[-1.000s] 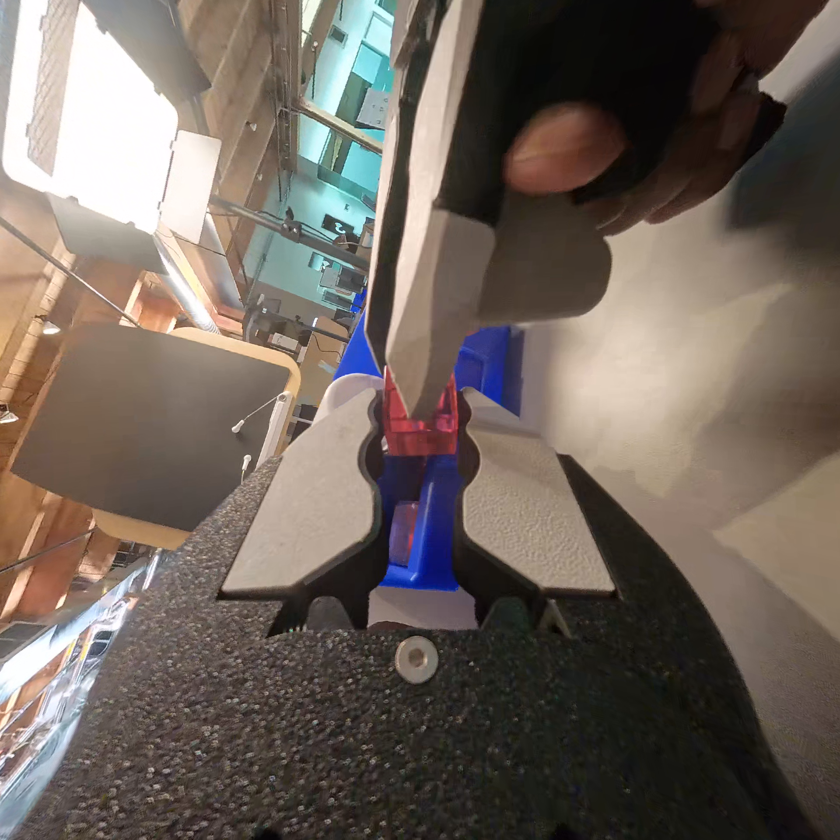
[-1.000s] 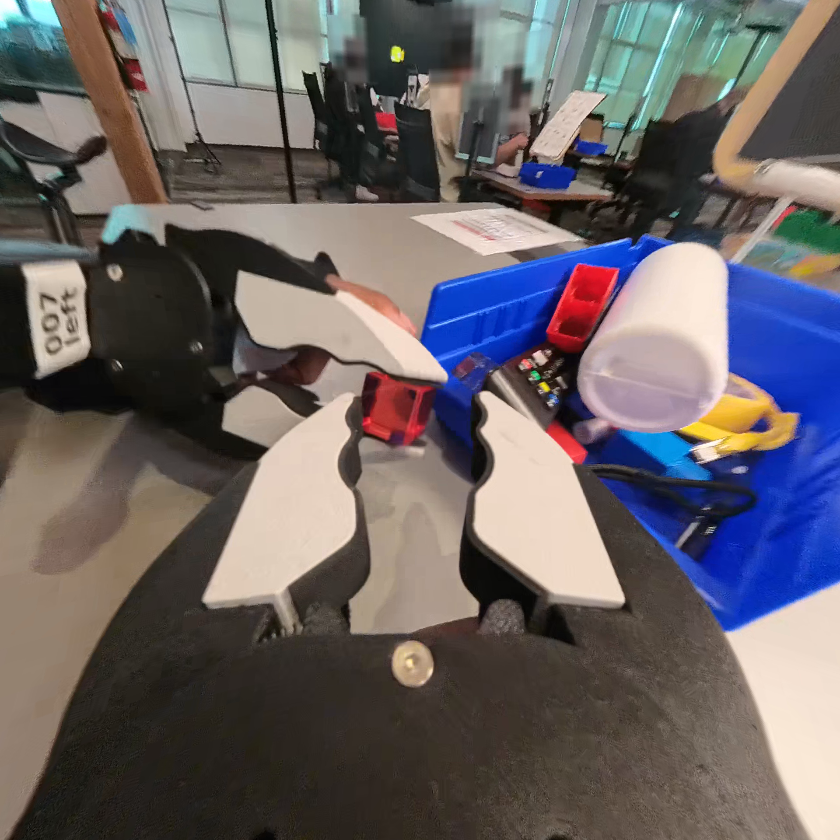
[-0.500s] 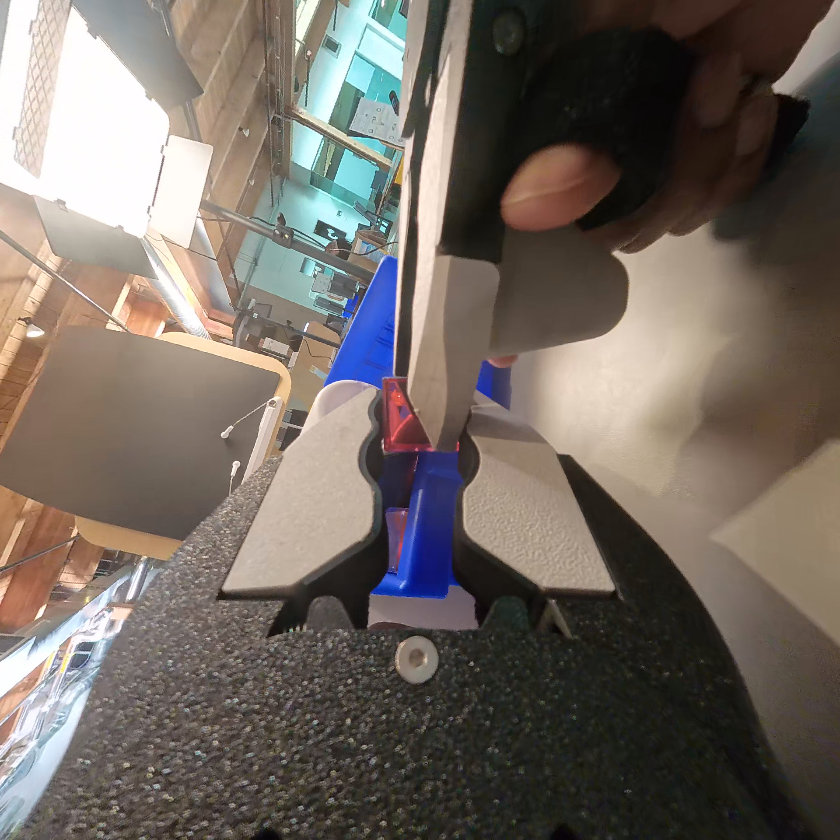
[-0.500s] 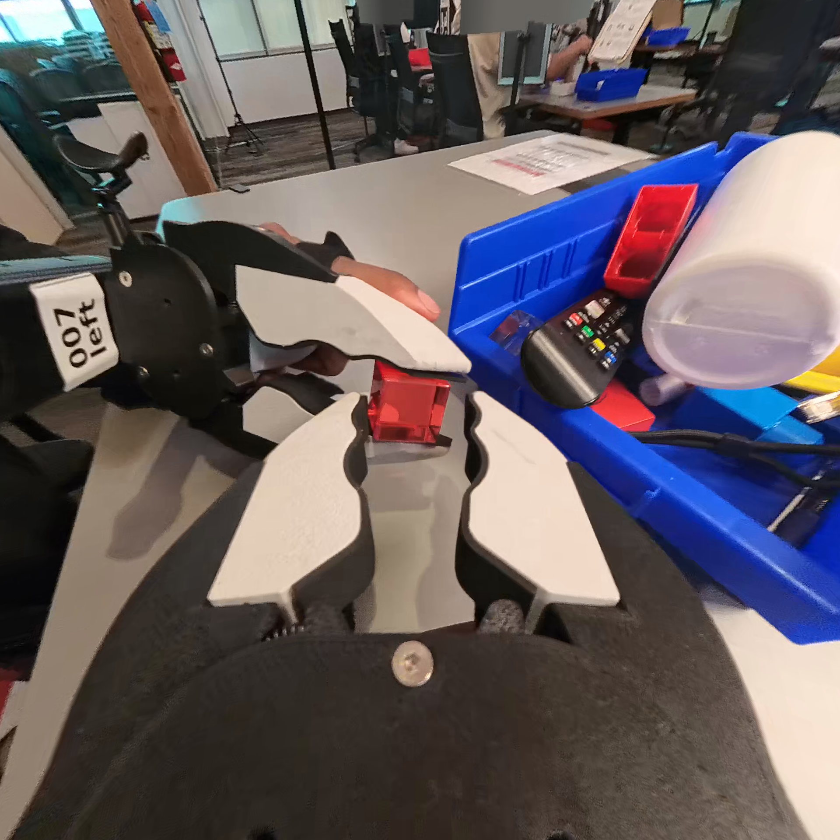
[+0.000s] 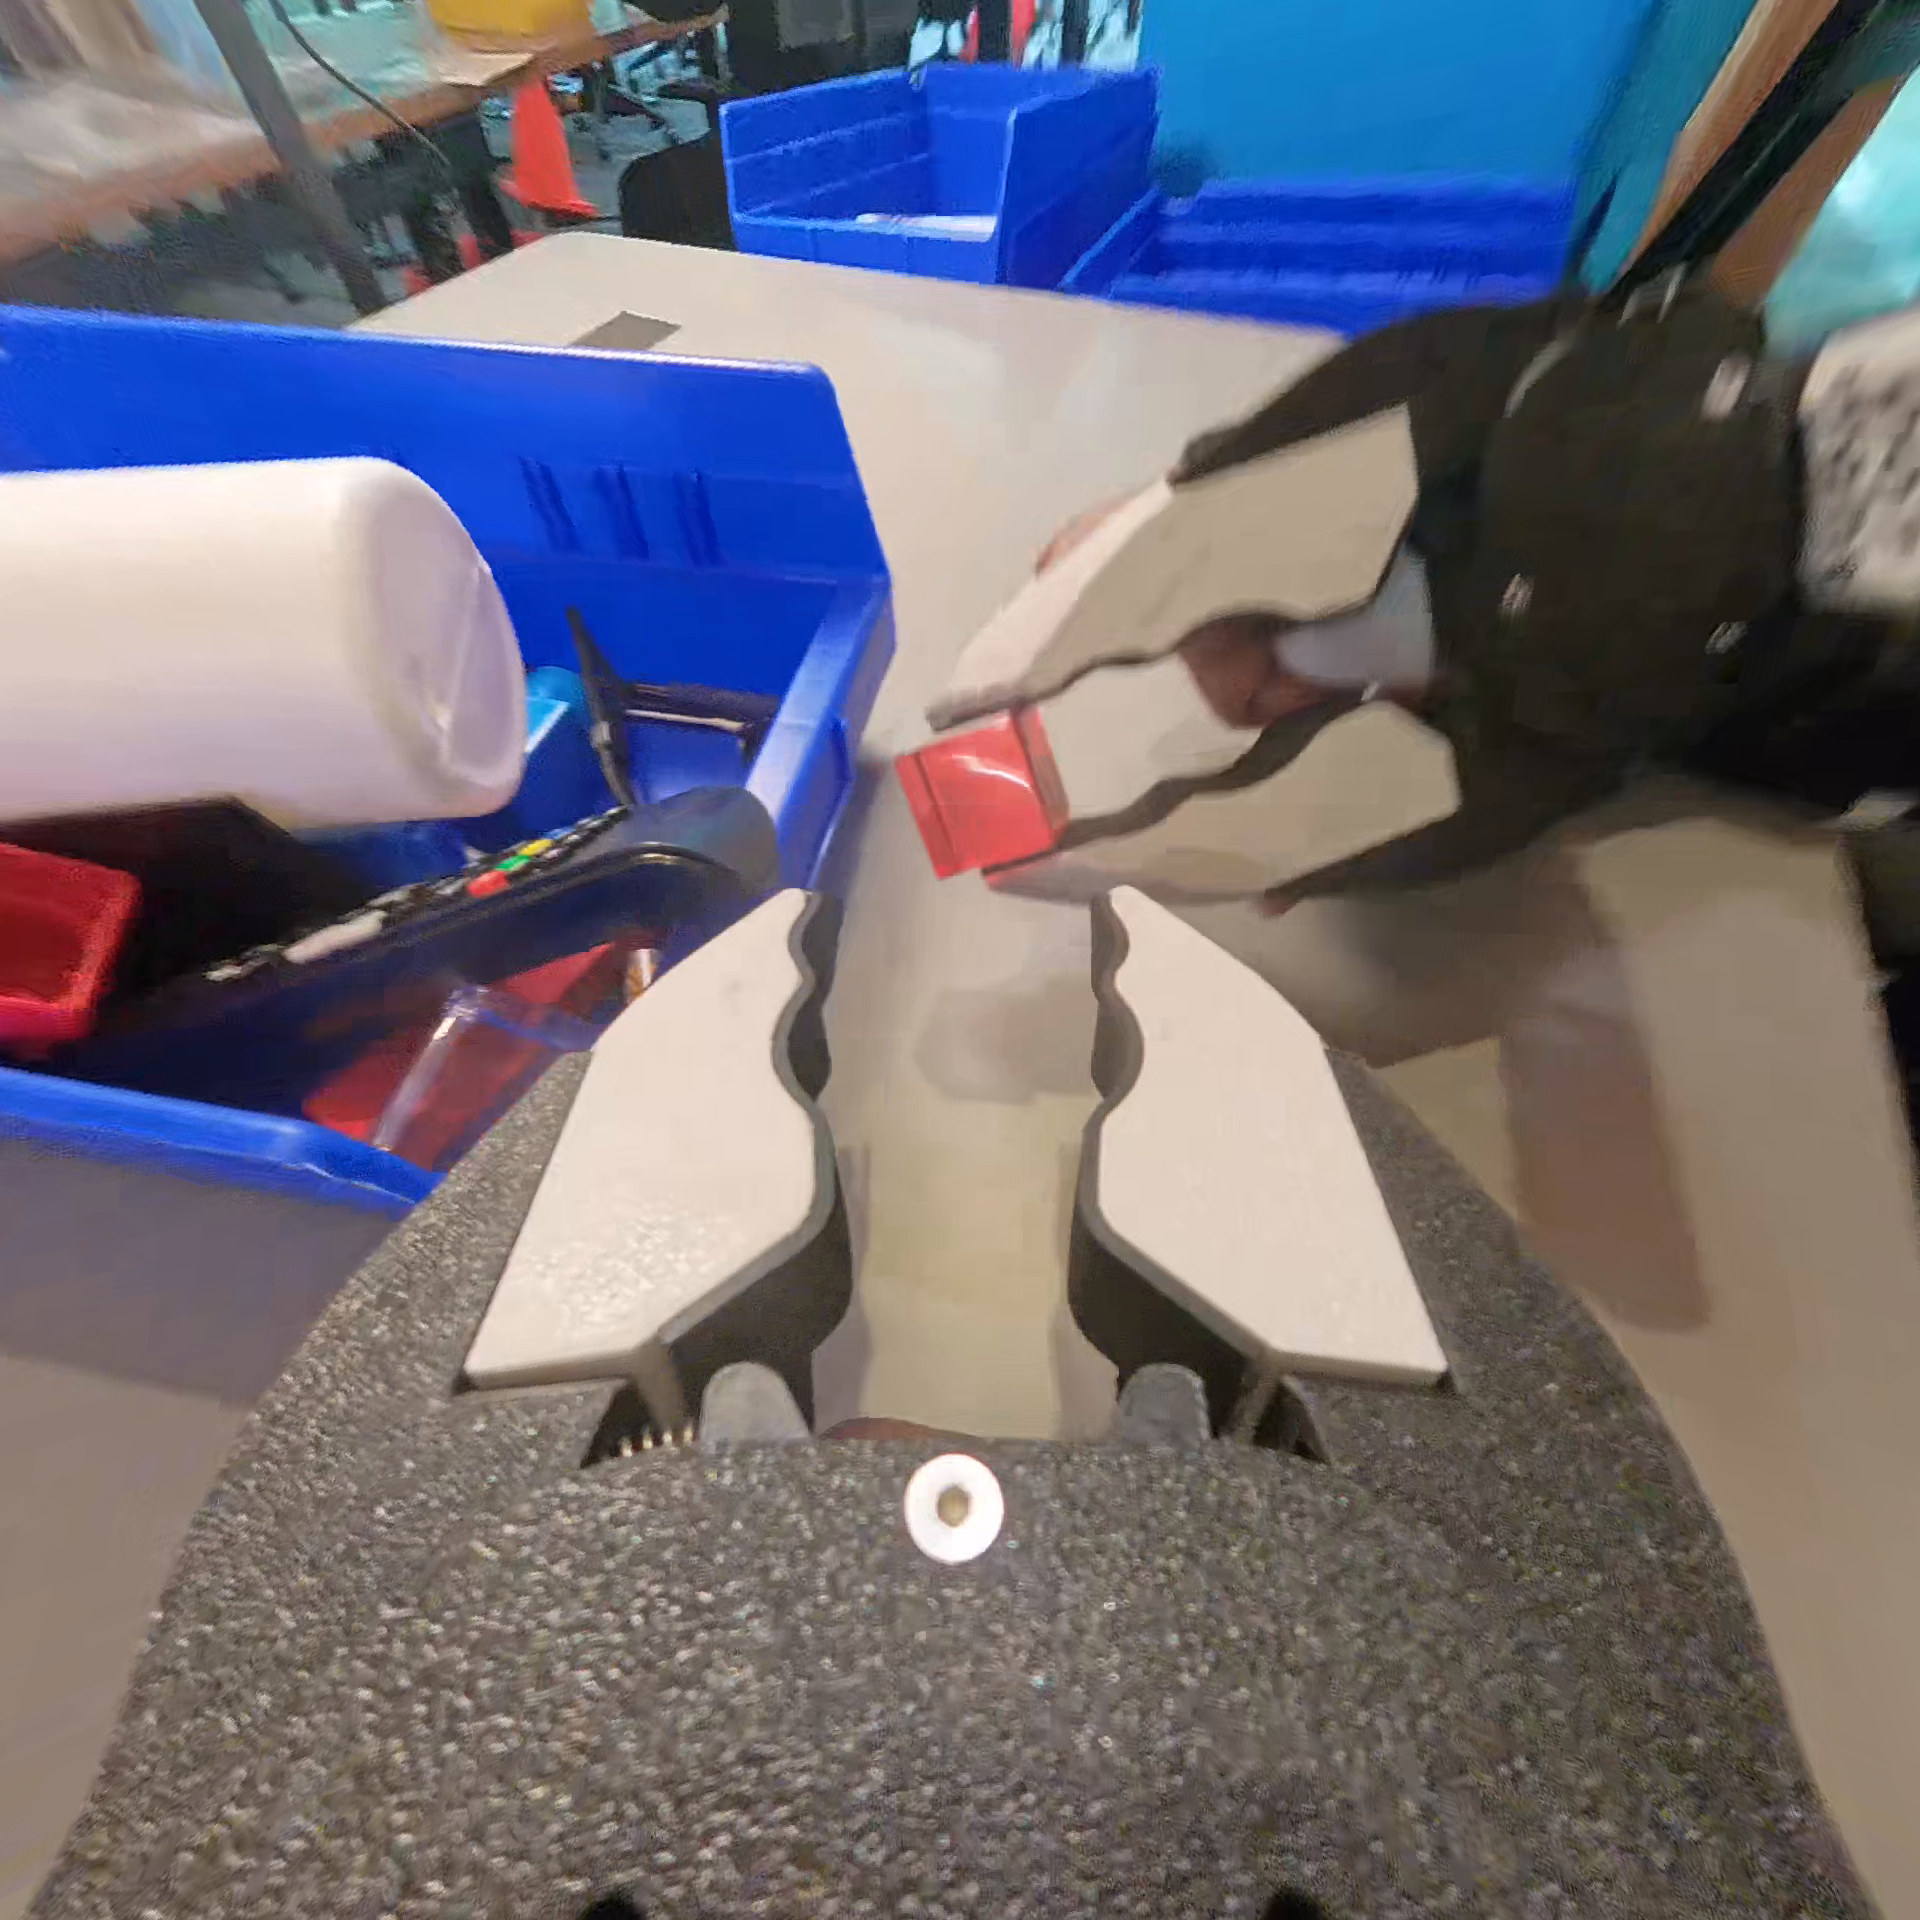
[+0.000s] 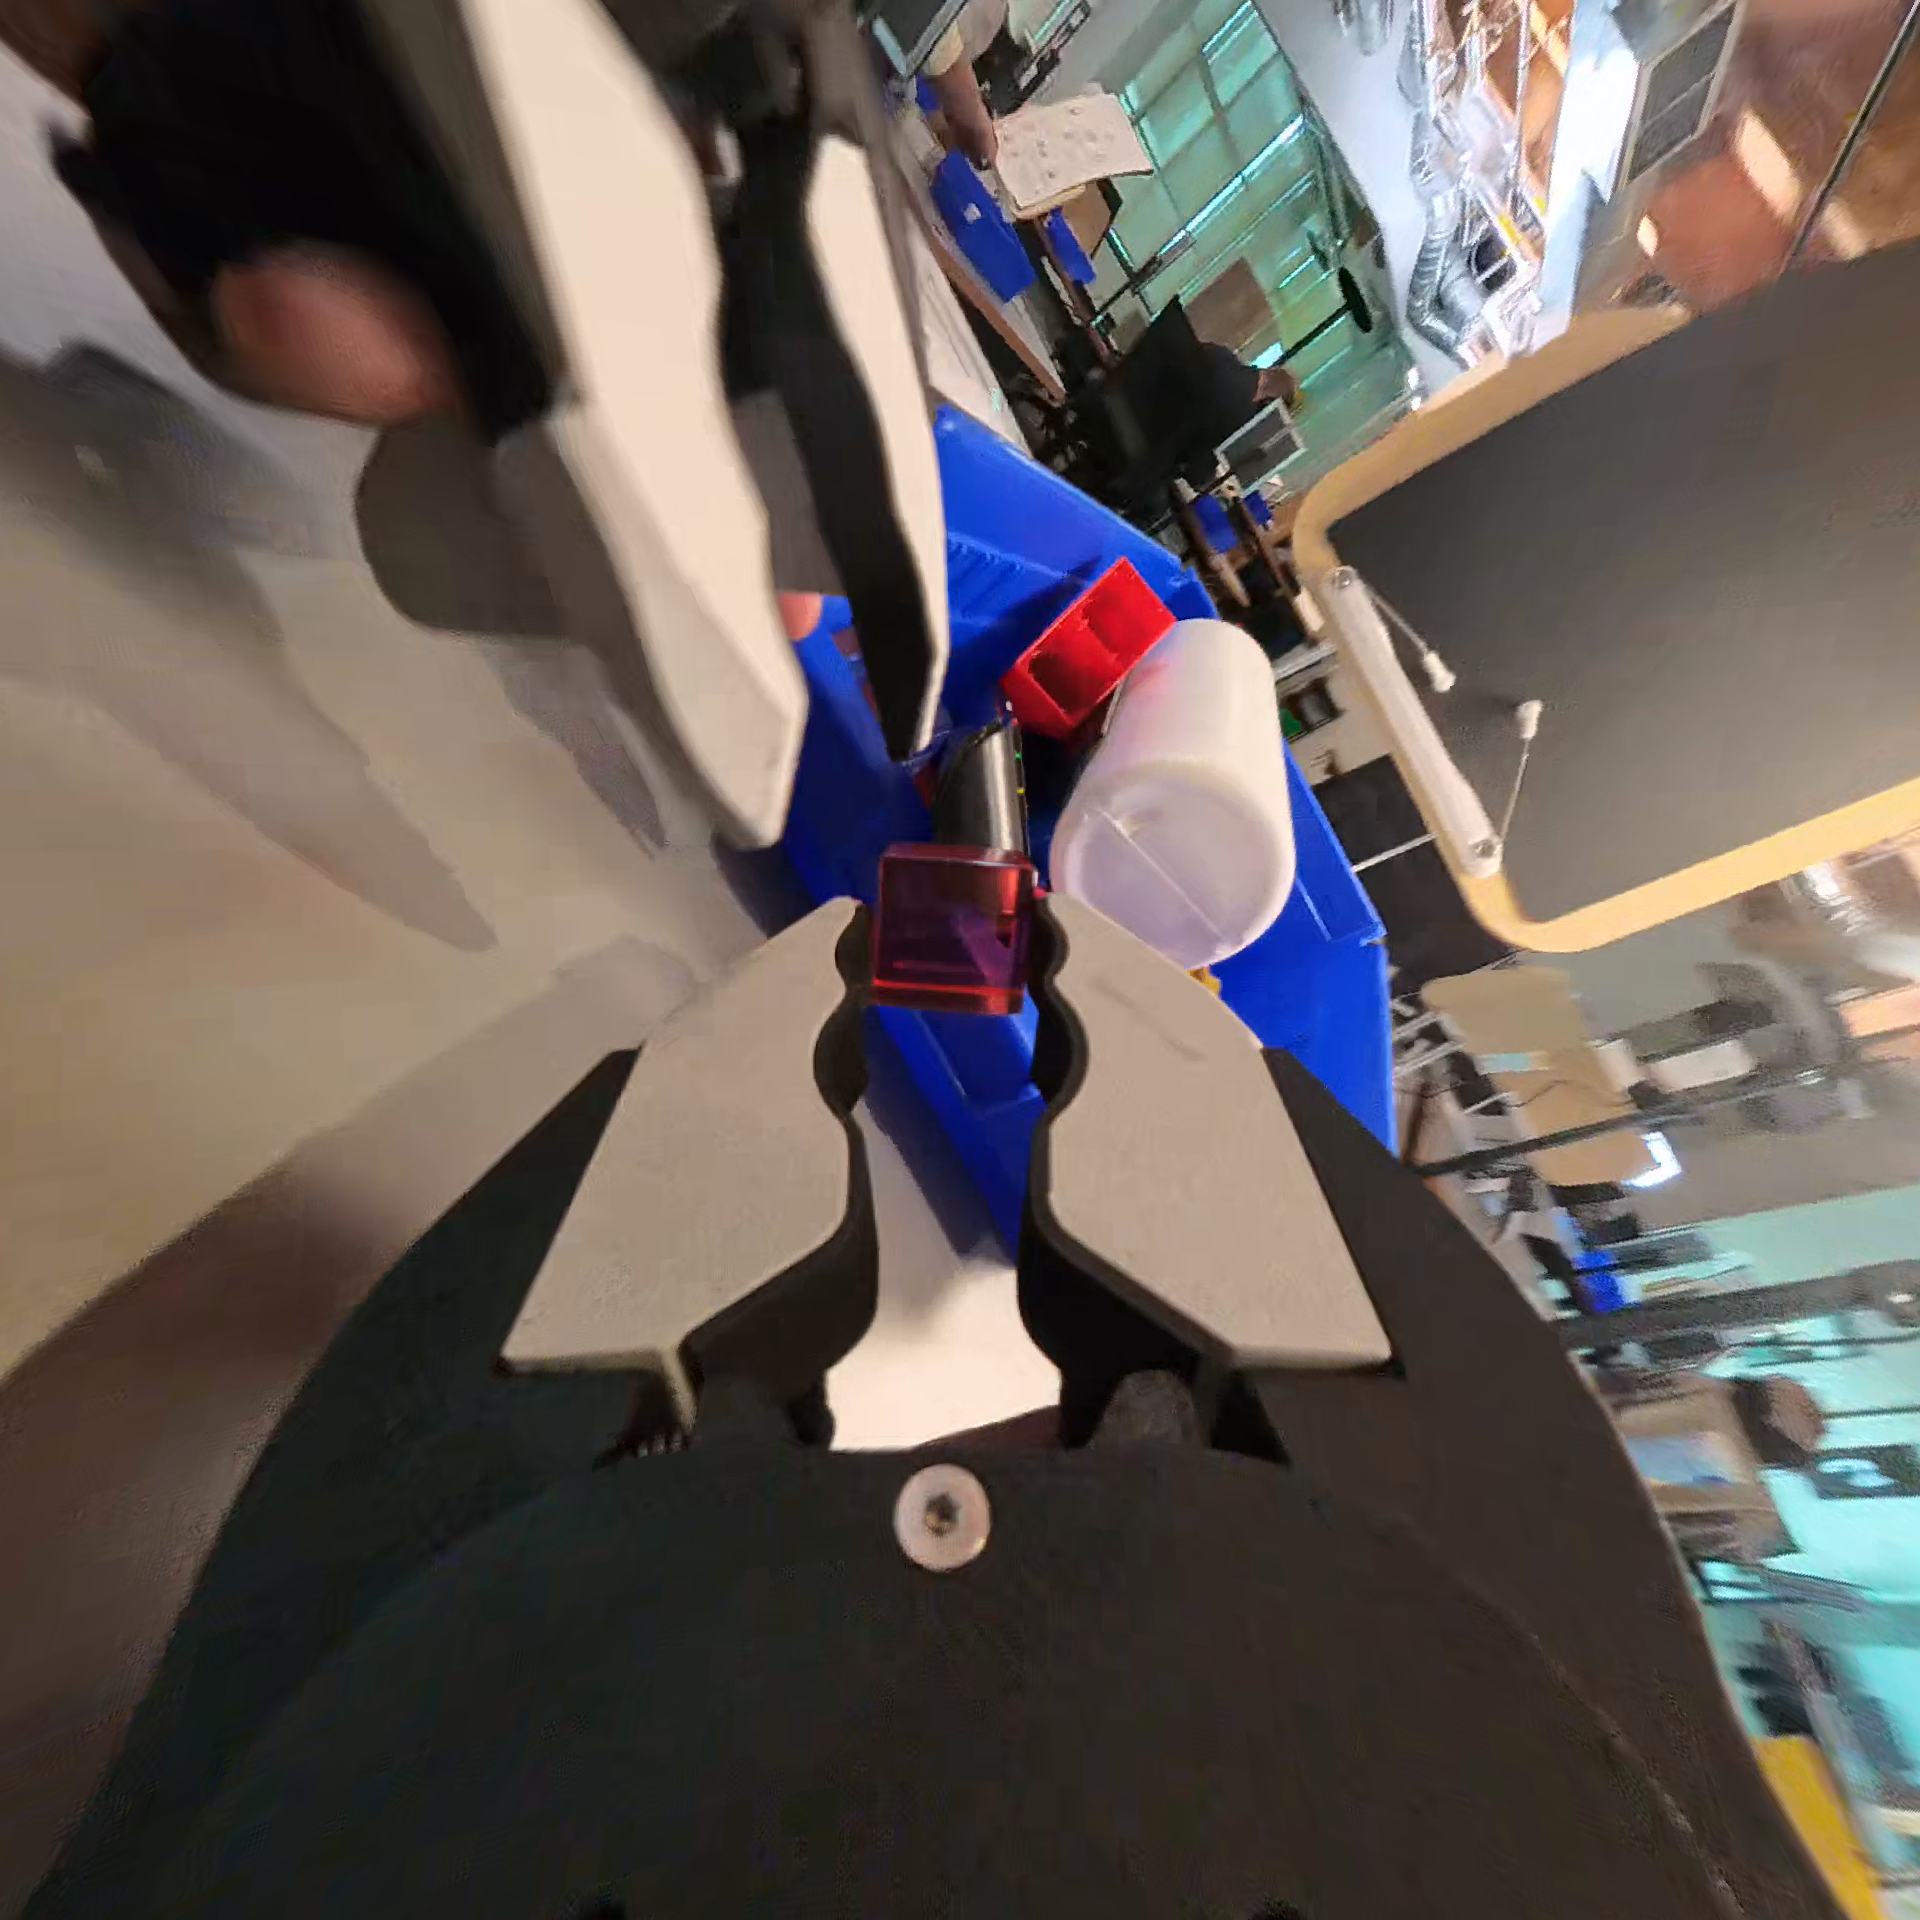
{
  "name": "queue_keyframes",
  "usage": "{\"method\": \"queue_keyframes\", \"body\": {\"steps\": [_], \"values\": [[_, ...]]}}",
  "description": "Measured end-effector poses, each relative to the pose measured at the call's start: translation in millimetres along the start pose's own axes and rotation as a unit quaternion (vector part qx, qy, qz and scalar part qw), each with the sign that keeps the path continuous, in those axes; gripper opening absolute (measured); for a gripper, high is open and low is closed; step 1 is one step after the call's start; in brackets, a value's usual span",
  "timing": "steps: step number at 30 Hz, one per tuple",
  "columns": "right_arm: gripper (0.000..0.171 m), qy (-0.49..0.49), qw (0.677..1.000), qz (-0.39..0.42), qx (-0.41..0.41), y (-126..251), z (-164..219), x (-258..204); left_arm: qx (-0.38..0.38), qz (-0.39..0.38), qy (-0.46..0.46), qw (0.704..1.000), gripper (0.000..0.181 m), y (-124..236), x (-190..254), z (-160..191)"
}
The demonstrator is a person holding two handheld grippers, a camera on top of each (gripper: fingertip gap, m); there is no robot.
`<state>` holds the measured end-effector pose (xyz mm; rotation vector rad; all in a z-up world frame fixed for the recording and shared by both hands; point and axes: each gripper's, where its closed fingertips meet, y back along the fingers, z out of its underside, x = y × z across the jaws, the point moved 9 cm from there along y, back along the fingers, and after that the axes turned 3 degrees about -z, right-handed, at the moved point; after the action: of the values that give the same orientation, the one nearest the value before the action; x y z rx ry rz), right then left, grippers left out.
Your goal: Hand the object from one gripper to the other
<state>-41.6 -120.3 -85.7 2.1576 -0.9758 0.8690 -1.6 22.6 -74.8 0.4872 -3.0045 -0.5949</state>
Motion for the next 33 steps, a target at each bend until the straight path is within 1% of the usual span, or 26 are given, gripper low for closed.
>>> {"method": "queue_keyframes", "body": {"steps": [2, 6, 7, 9, 11, 13, 15, 18, 20, 21, 23, 25, 26, 28, 29, 31, 33], "values": [[0.028, 0.031, 1.000, 0.004, 0.000, -0.9, -1.7, -6.0, 0.008, 0.021, 0.037, 0.999, 0.050, 0.0, -0.7, -0.3], [0.028, 0.063, 0.998, 0.002, 0.021, -1.3, -8.7, -16.6, -0.007, 0.049, 0.074, 0.996, 0.051, -8.5, 6.8, 3.8], [0.028, 0.069, 0.997, 0.001, 0.029, -0.6, -10.7, -18.9, -0.013, 0.051, 0.081, 0.995, 0.048, -11.0, 8.5, 5.4], [0.028, 0.083, 0.996, -0.004, 0.044, 0.6, -13.3, -22.8, -0.019, 0.047, 0.089, 0.995, 0.032, -13.7, 9.8, 8.5], [0.027, 0.089, 0.995, -0.004, 0.050, 1.4, -13.1, -23.1, -0.014, 0.037, 0.079, 0.996, 0.031, -12.7, 9.5, 7.9], [0.028, 0.072, 0.996, -0.009, 0.055, 2.4, -11.4, -19.3, -0.002, -0.010, 0.031, 0.999, 0.031, -9.5, 7.2, 6.4], [0.031, 0.037, 0.998, -0.026, 0.047, 2.4, -7.5, -13.4, 0.003, -0.081, -0.061, 0.995, 0.030, -5.0, 5.0, 4.2], [0.035, -0.038, 0.997, -0.055, 0.045, 3.1, -0.6, -2.1, 0.030, -0.161, -0.198, 0.966, 0.031, 2.3, 8.1, -2.0], [0.038, -0.086, 0.992, -0.078, 0.056, 4.8, 2.4, 5.1, 0.049, -0.179, -0.252, 0.950, 0.030, 4.8, 13.2, -5.2], [0.041, -0.098, 0.990, -0.083, 0.066, 6.5, 3.2, 8.4, 0.058, -0.175, -0.264, 0.947, 0.029, 5.3, 15.9, -6.1], [0.041, -0.090, 0.989, -0.081, 0.089, 11.5, 3.8, 12.8, 0.073, -0.152, -0.264, 0.950, 0.029, 5.7, 19.6, -6.8], [0.041, -0.054, 0.991, -0.068, 0.104, 16.6, 3.7, 14.4, 0.079, -0.121, -0.230, 0.962, 0.029, 6.0, 19.1, -7.0], [0.041, -0.030, 0.992, -0.061, 0.111, 18.9, 3.3, 14.2, 0.080, -0.097, -0.198, 0.972, 0.029, 6.0, 17.6, -7.0], [0.041, 0.018, 0.991, -0.042, 0.124, 22.9, 1.5, 12.3, 0.078, -0.031, -0.108, 0.991, 0.029, 5.7, 13.9, -6.9], [0.041, 0.038, 0.990, -0.033, 0.133, 24.4, -0.1, 10.7, 0.083, -0.003, -0.056, 0.995, 0.029, 5.8, 11.2, -7.0], [0.042, 0.066, 0.986, -0.022, 0.155, 27.6, -3.9, 6.9, 0.083, 0.070, 0.045, 0.993, 0.029, 4.5, 7.3, -5.4], [0.046, 0.075, 0.983, -0.018, 0.167, 28.5, -6.3, 4.1, 0.076, 0.131, 0.128, 0.980, 0.029, 1.8, 5.1, -2.0]]}}
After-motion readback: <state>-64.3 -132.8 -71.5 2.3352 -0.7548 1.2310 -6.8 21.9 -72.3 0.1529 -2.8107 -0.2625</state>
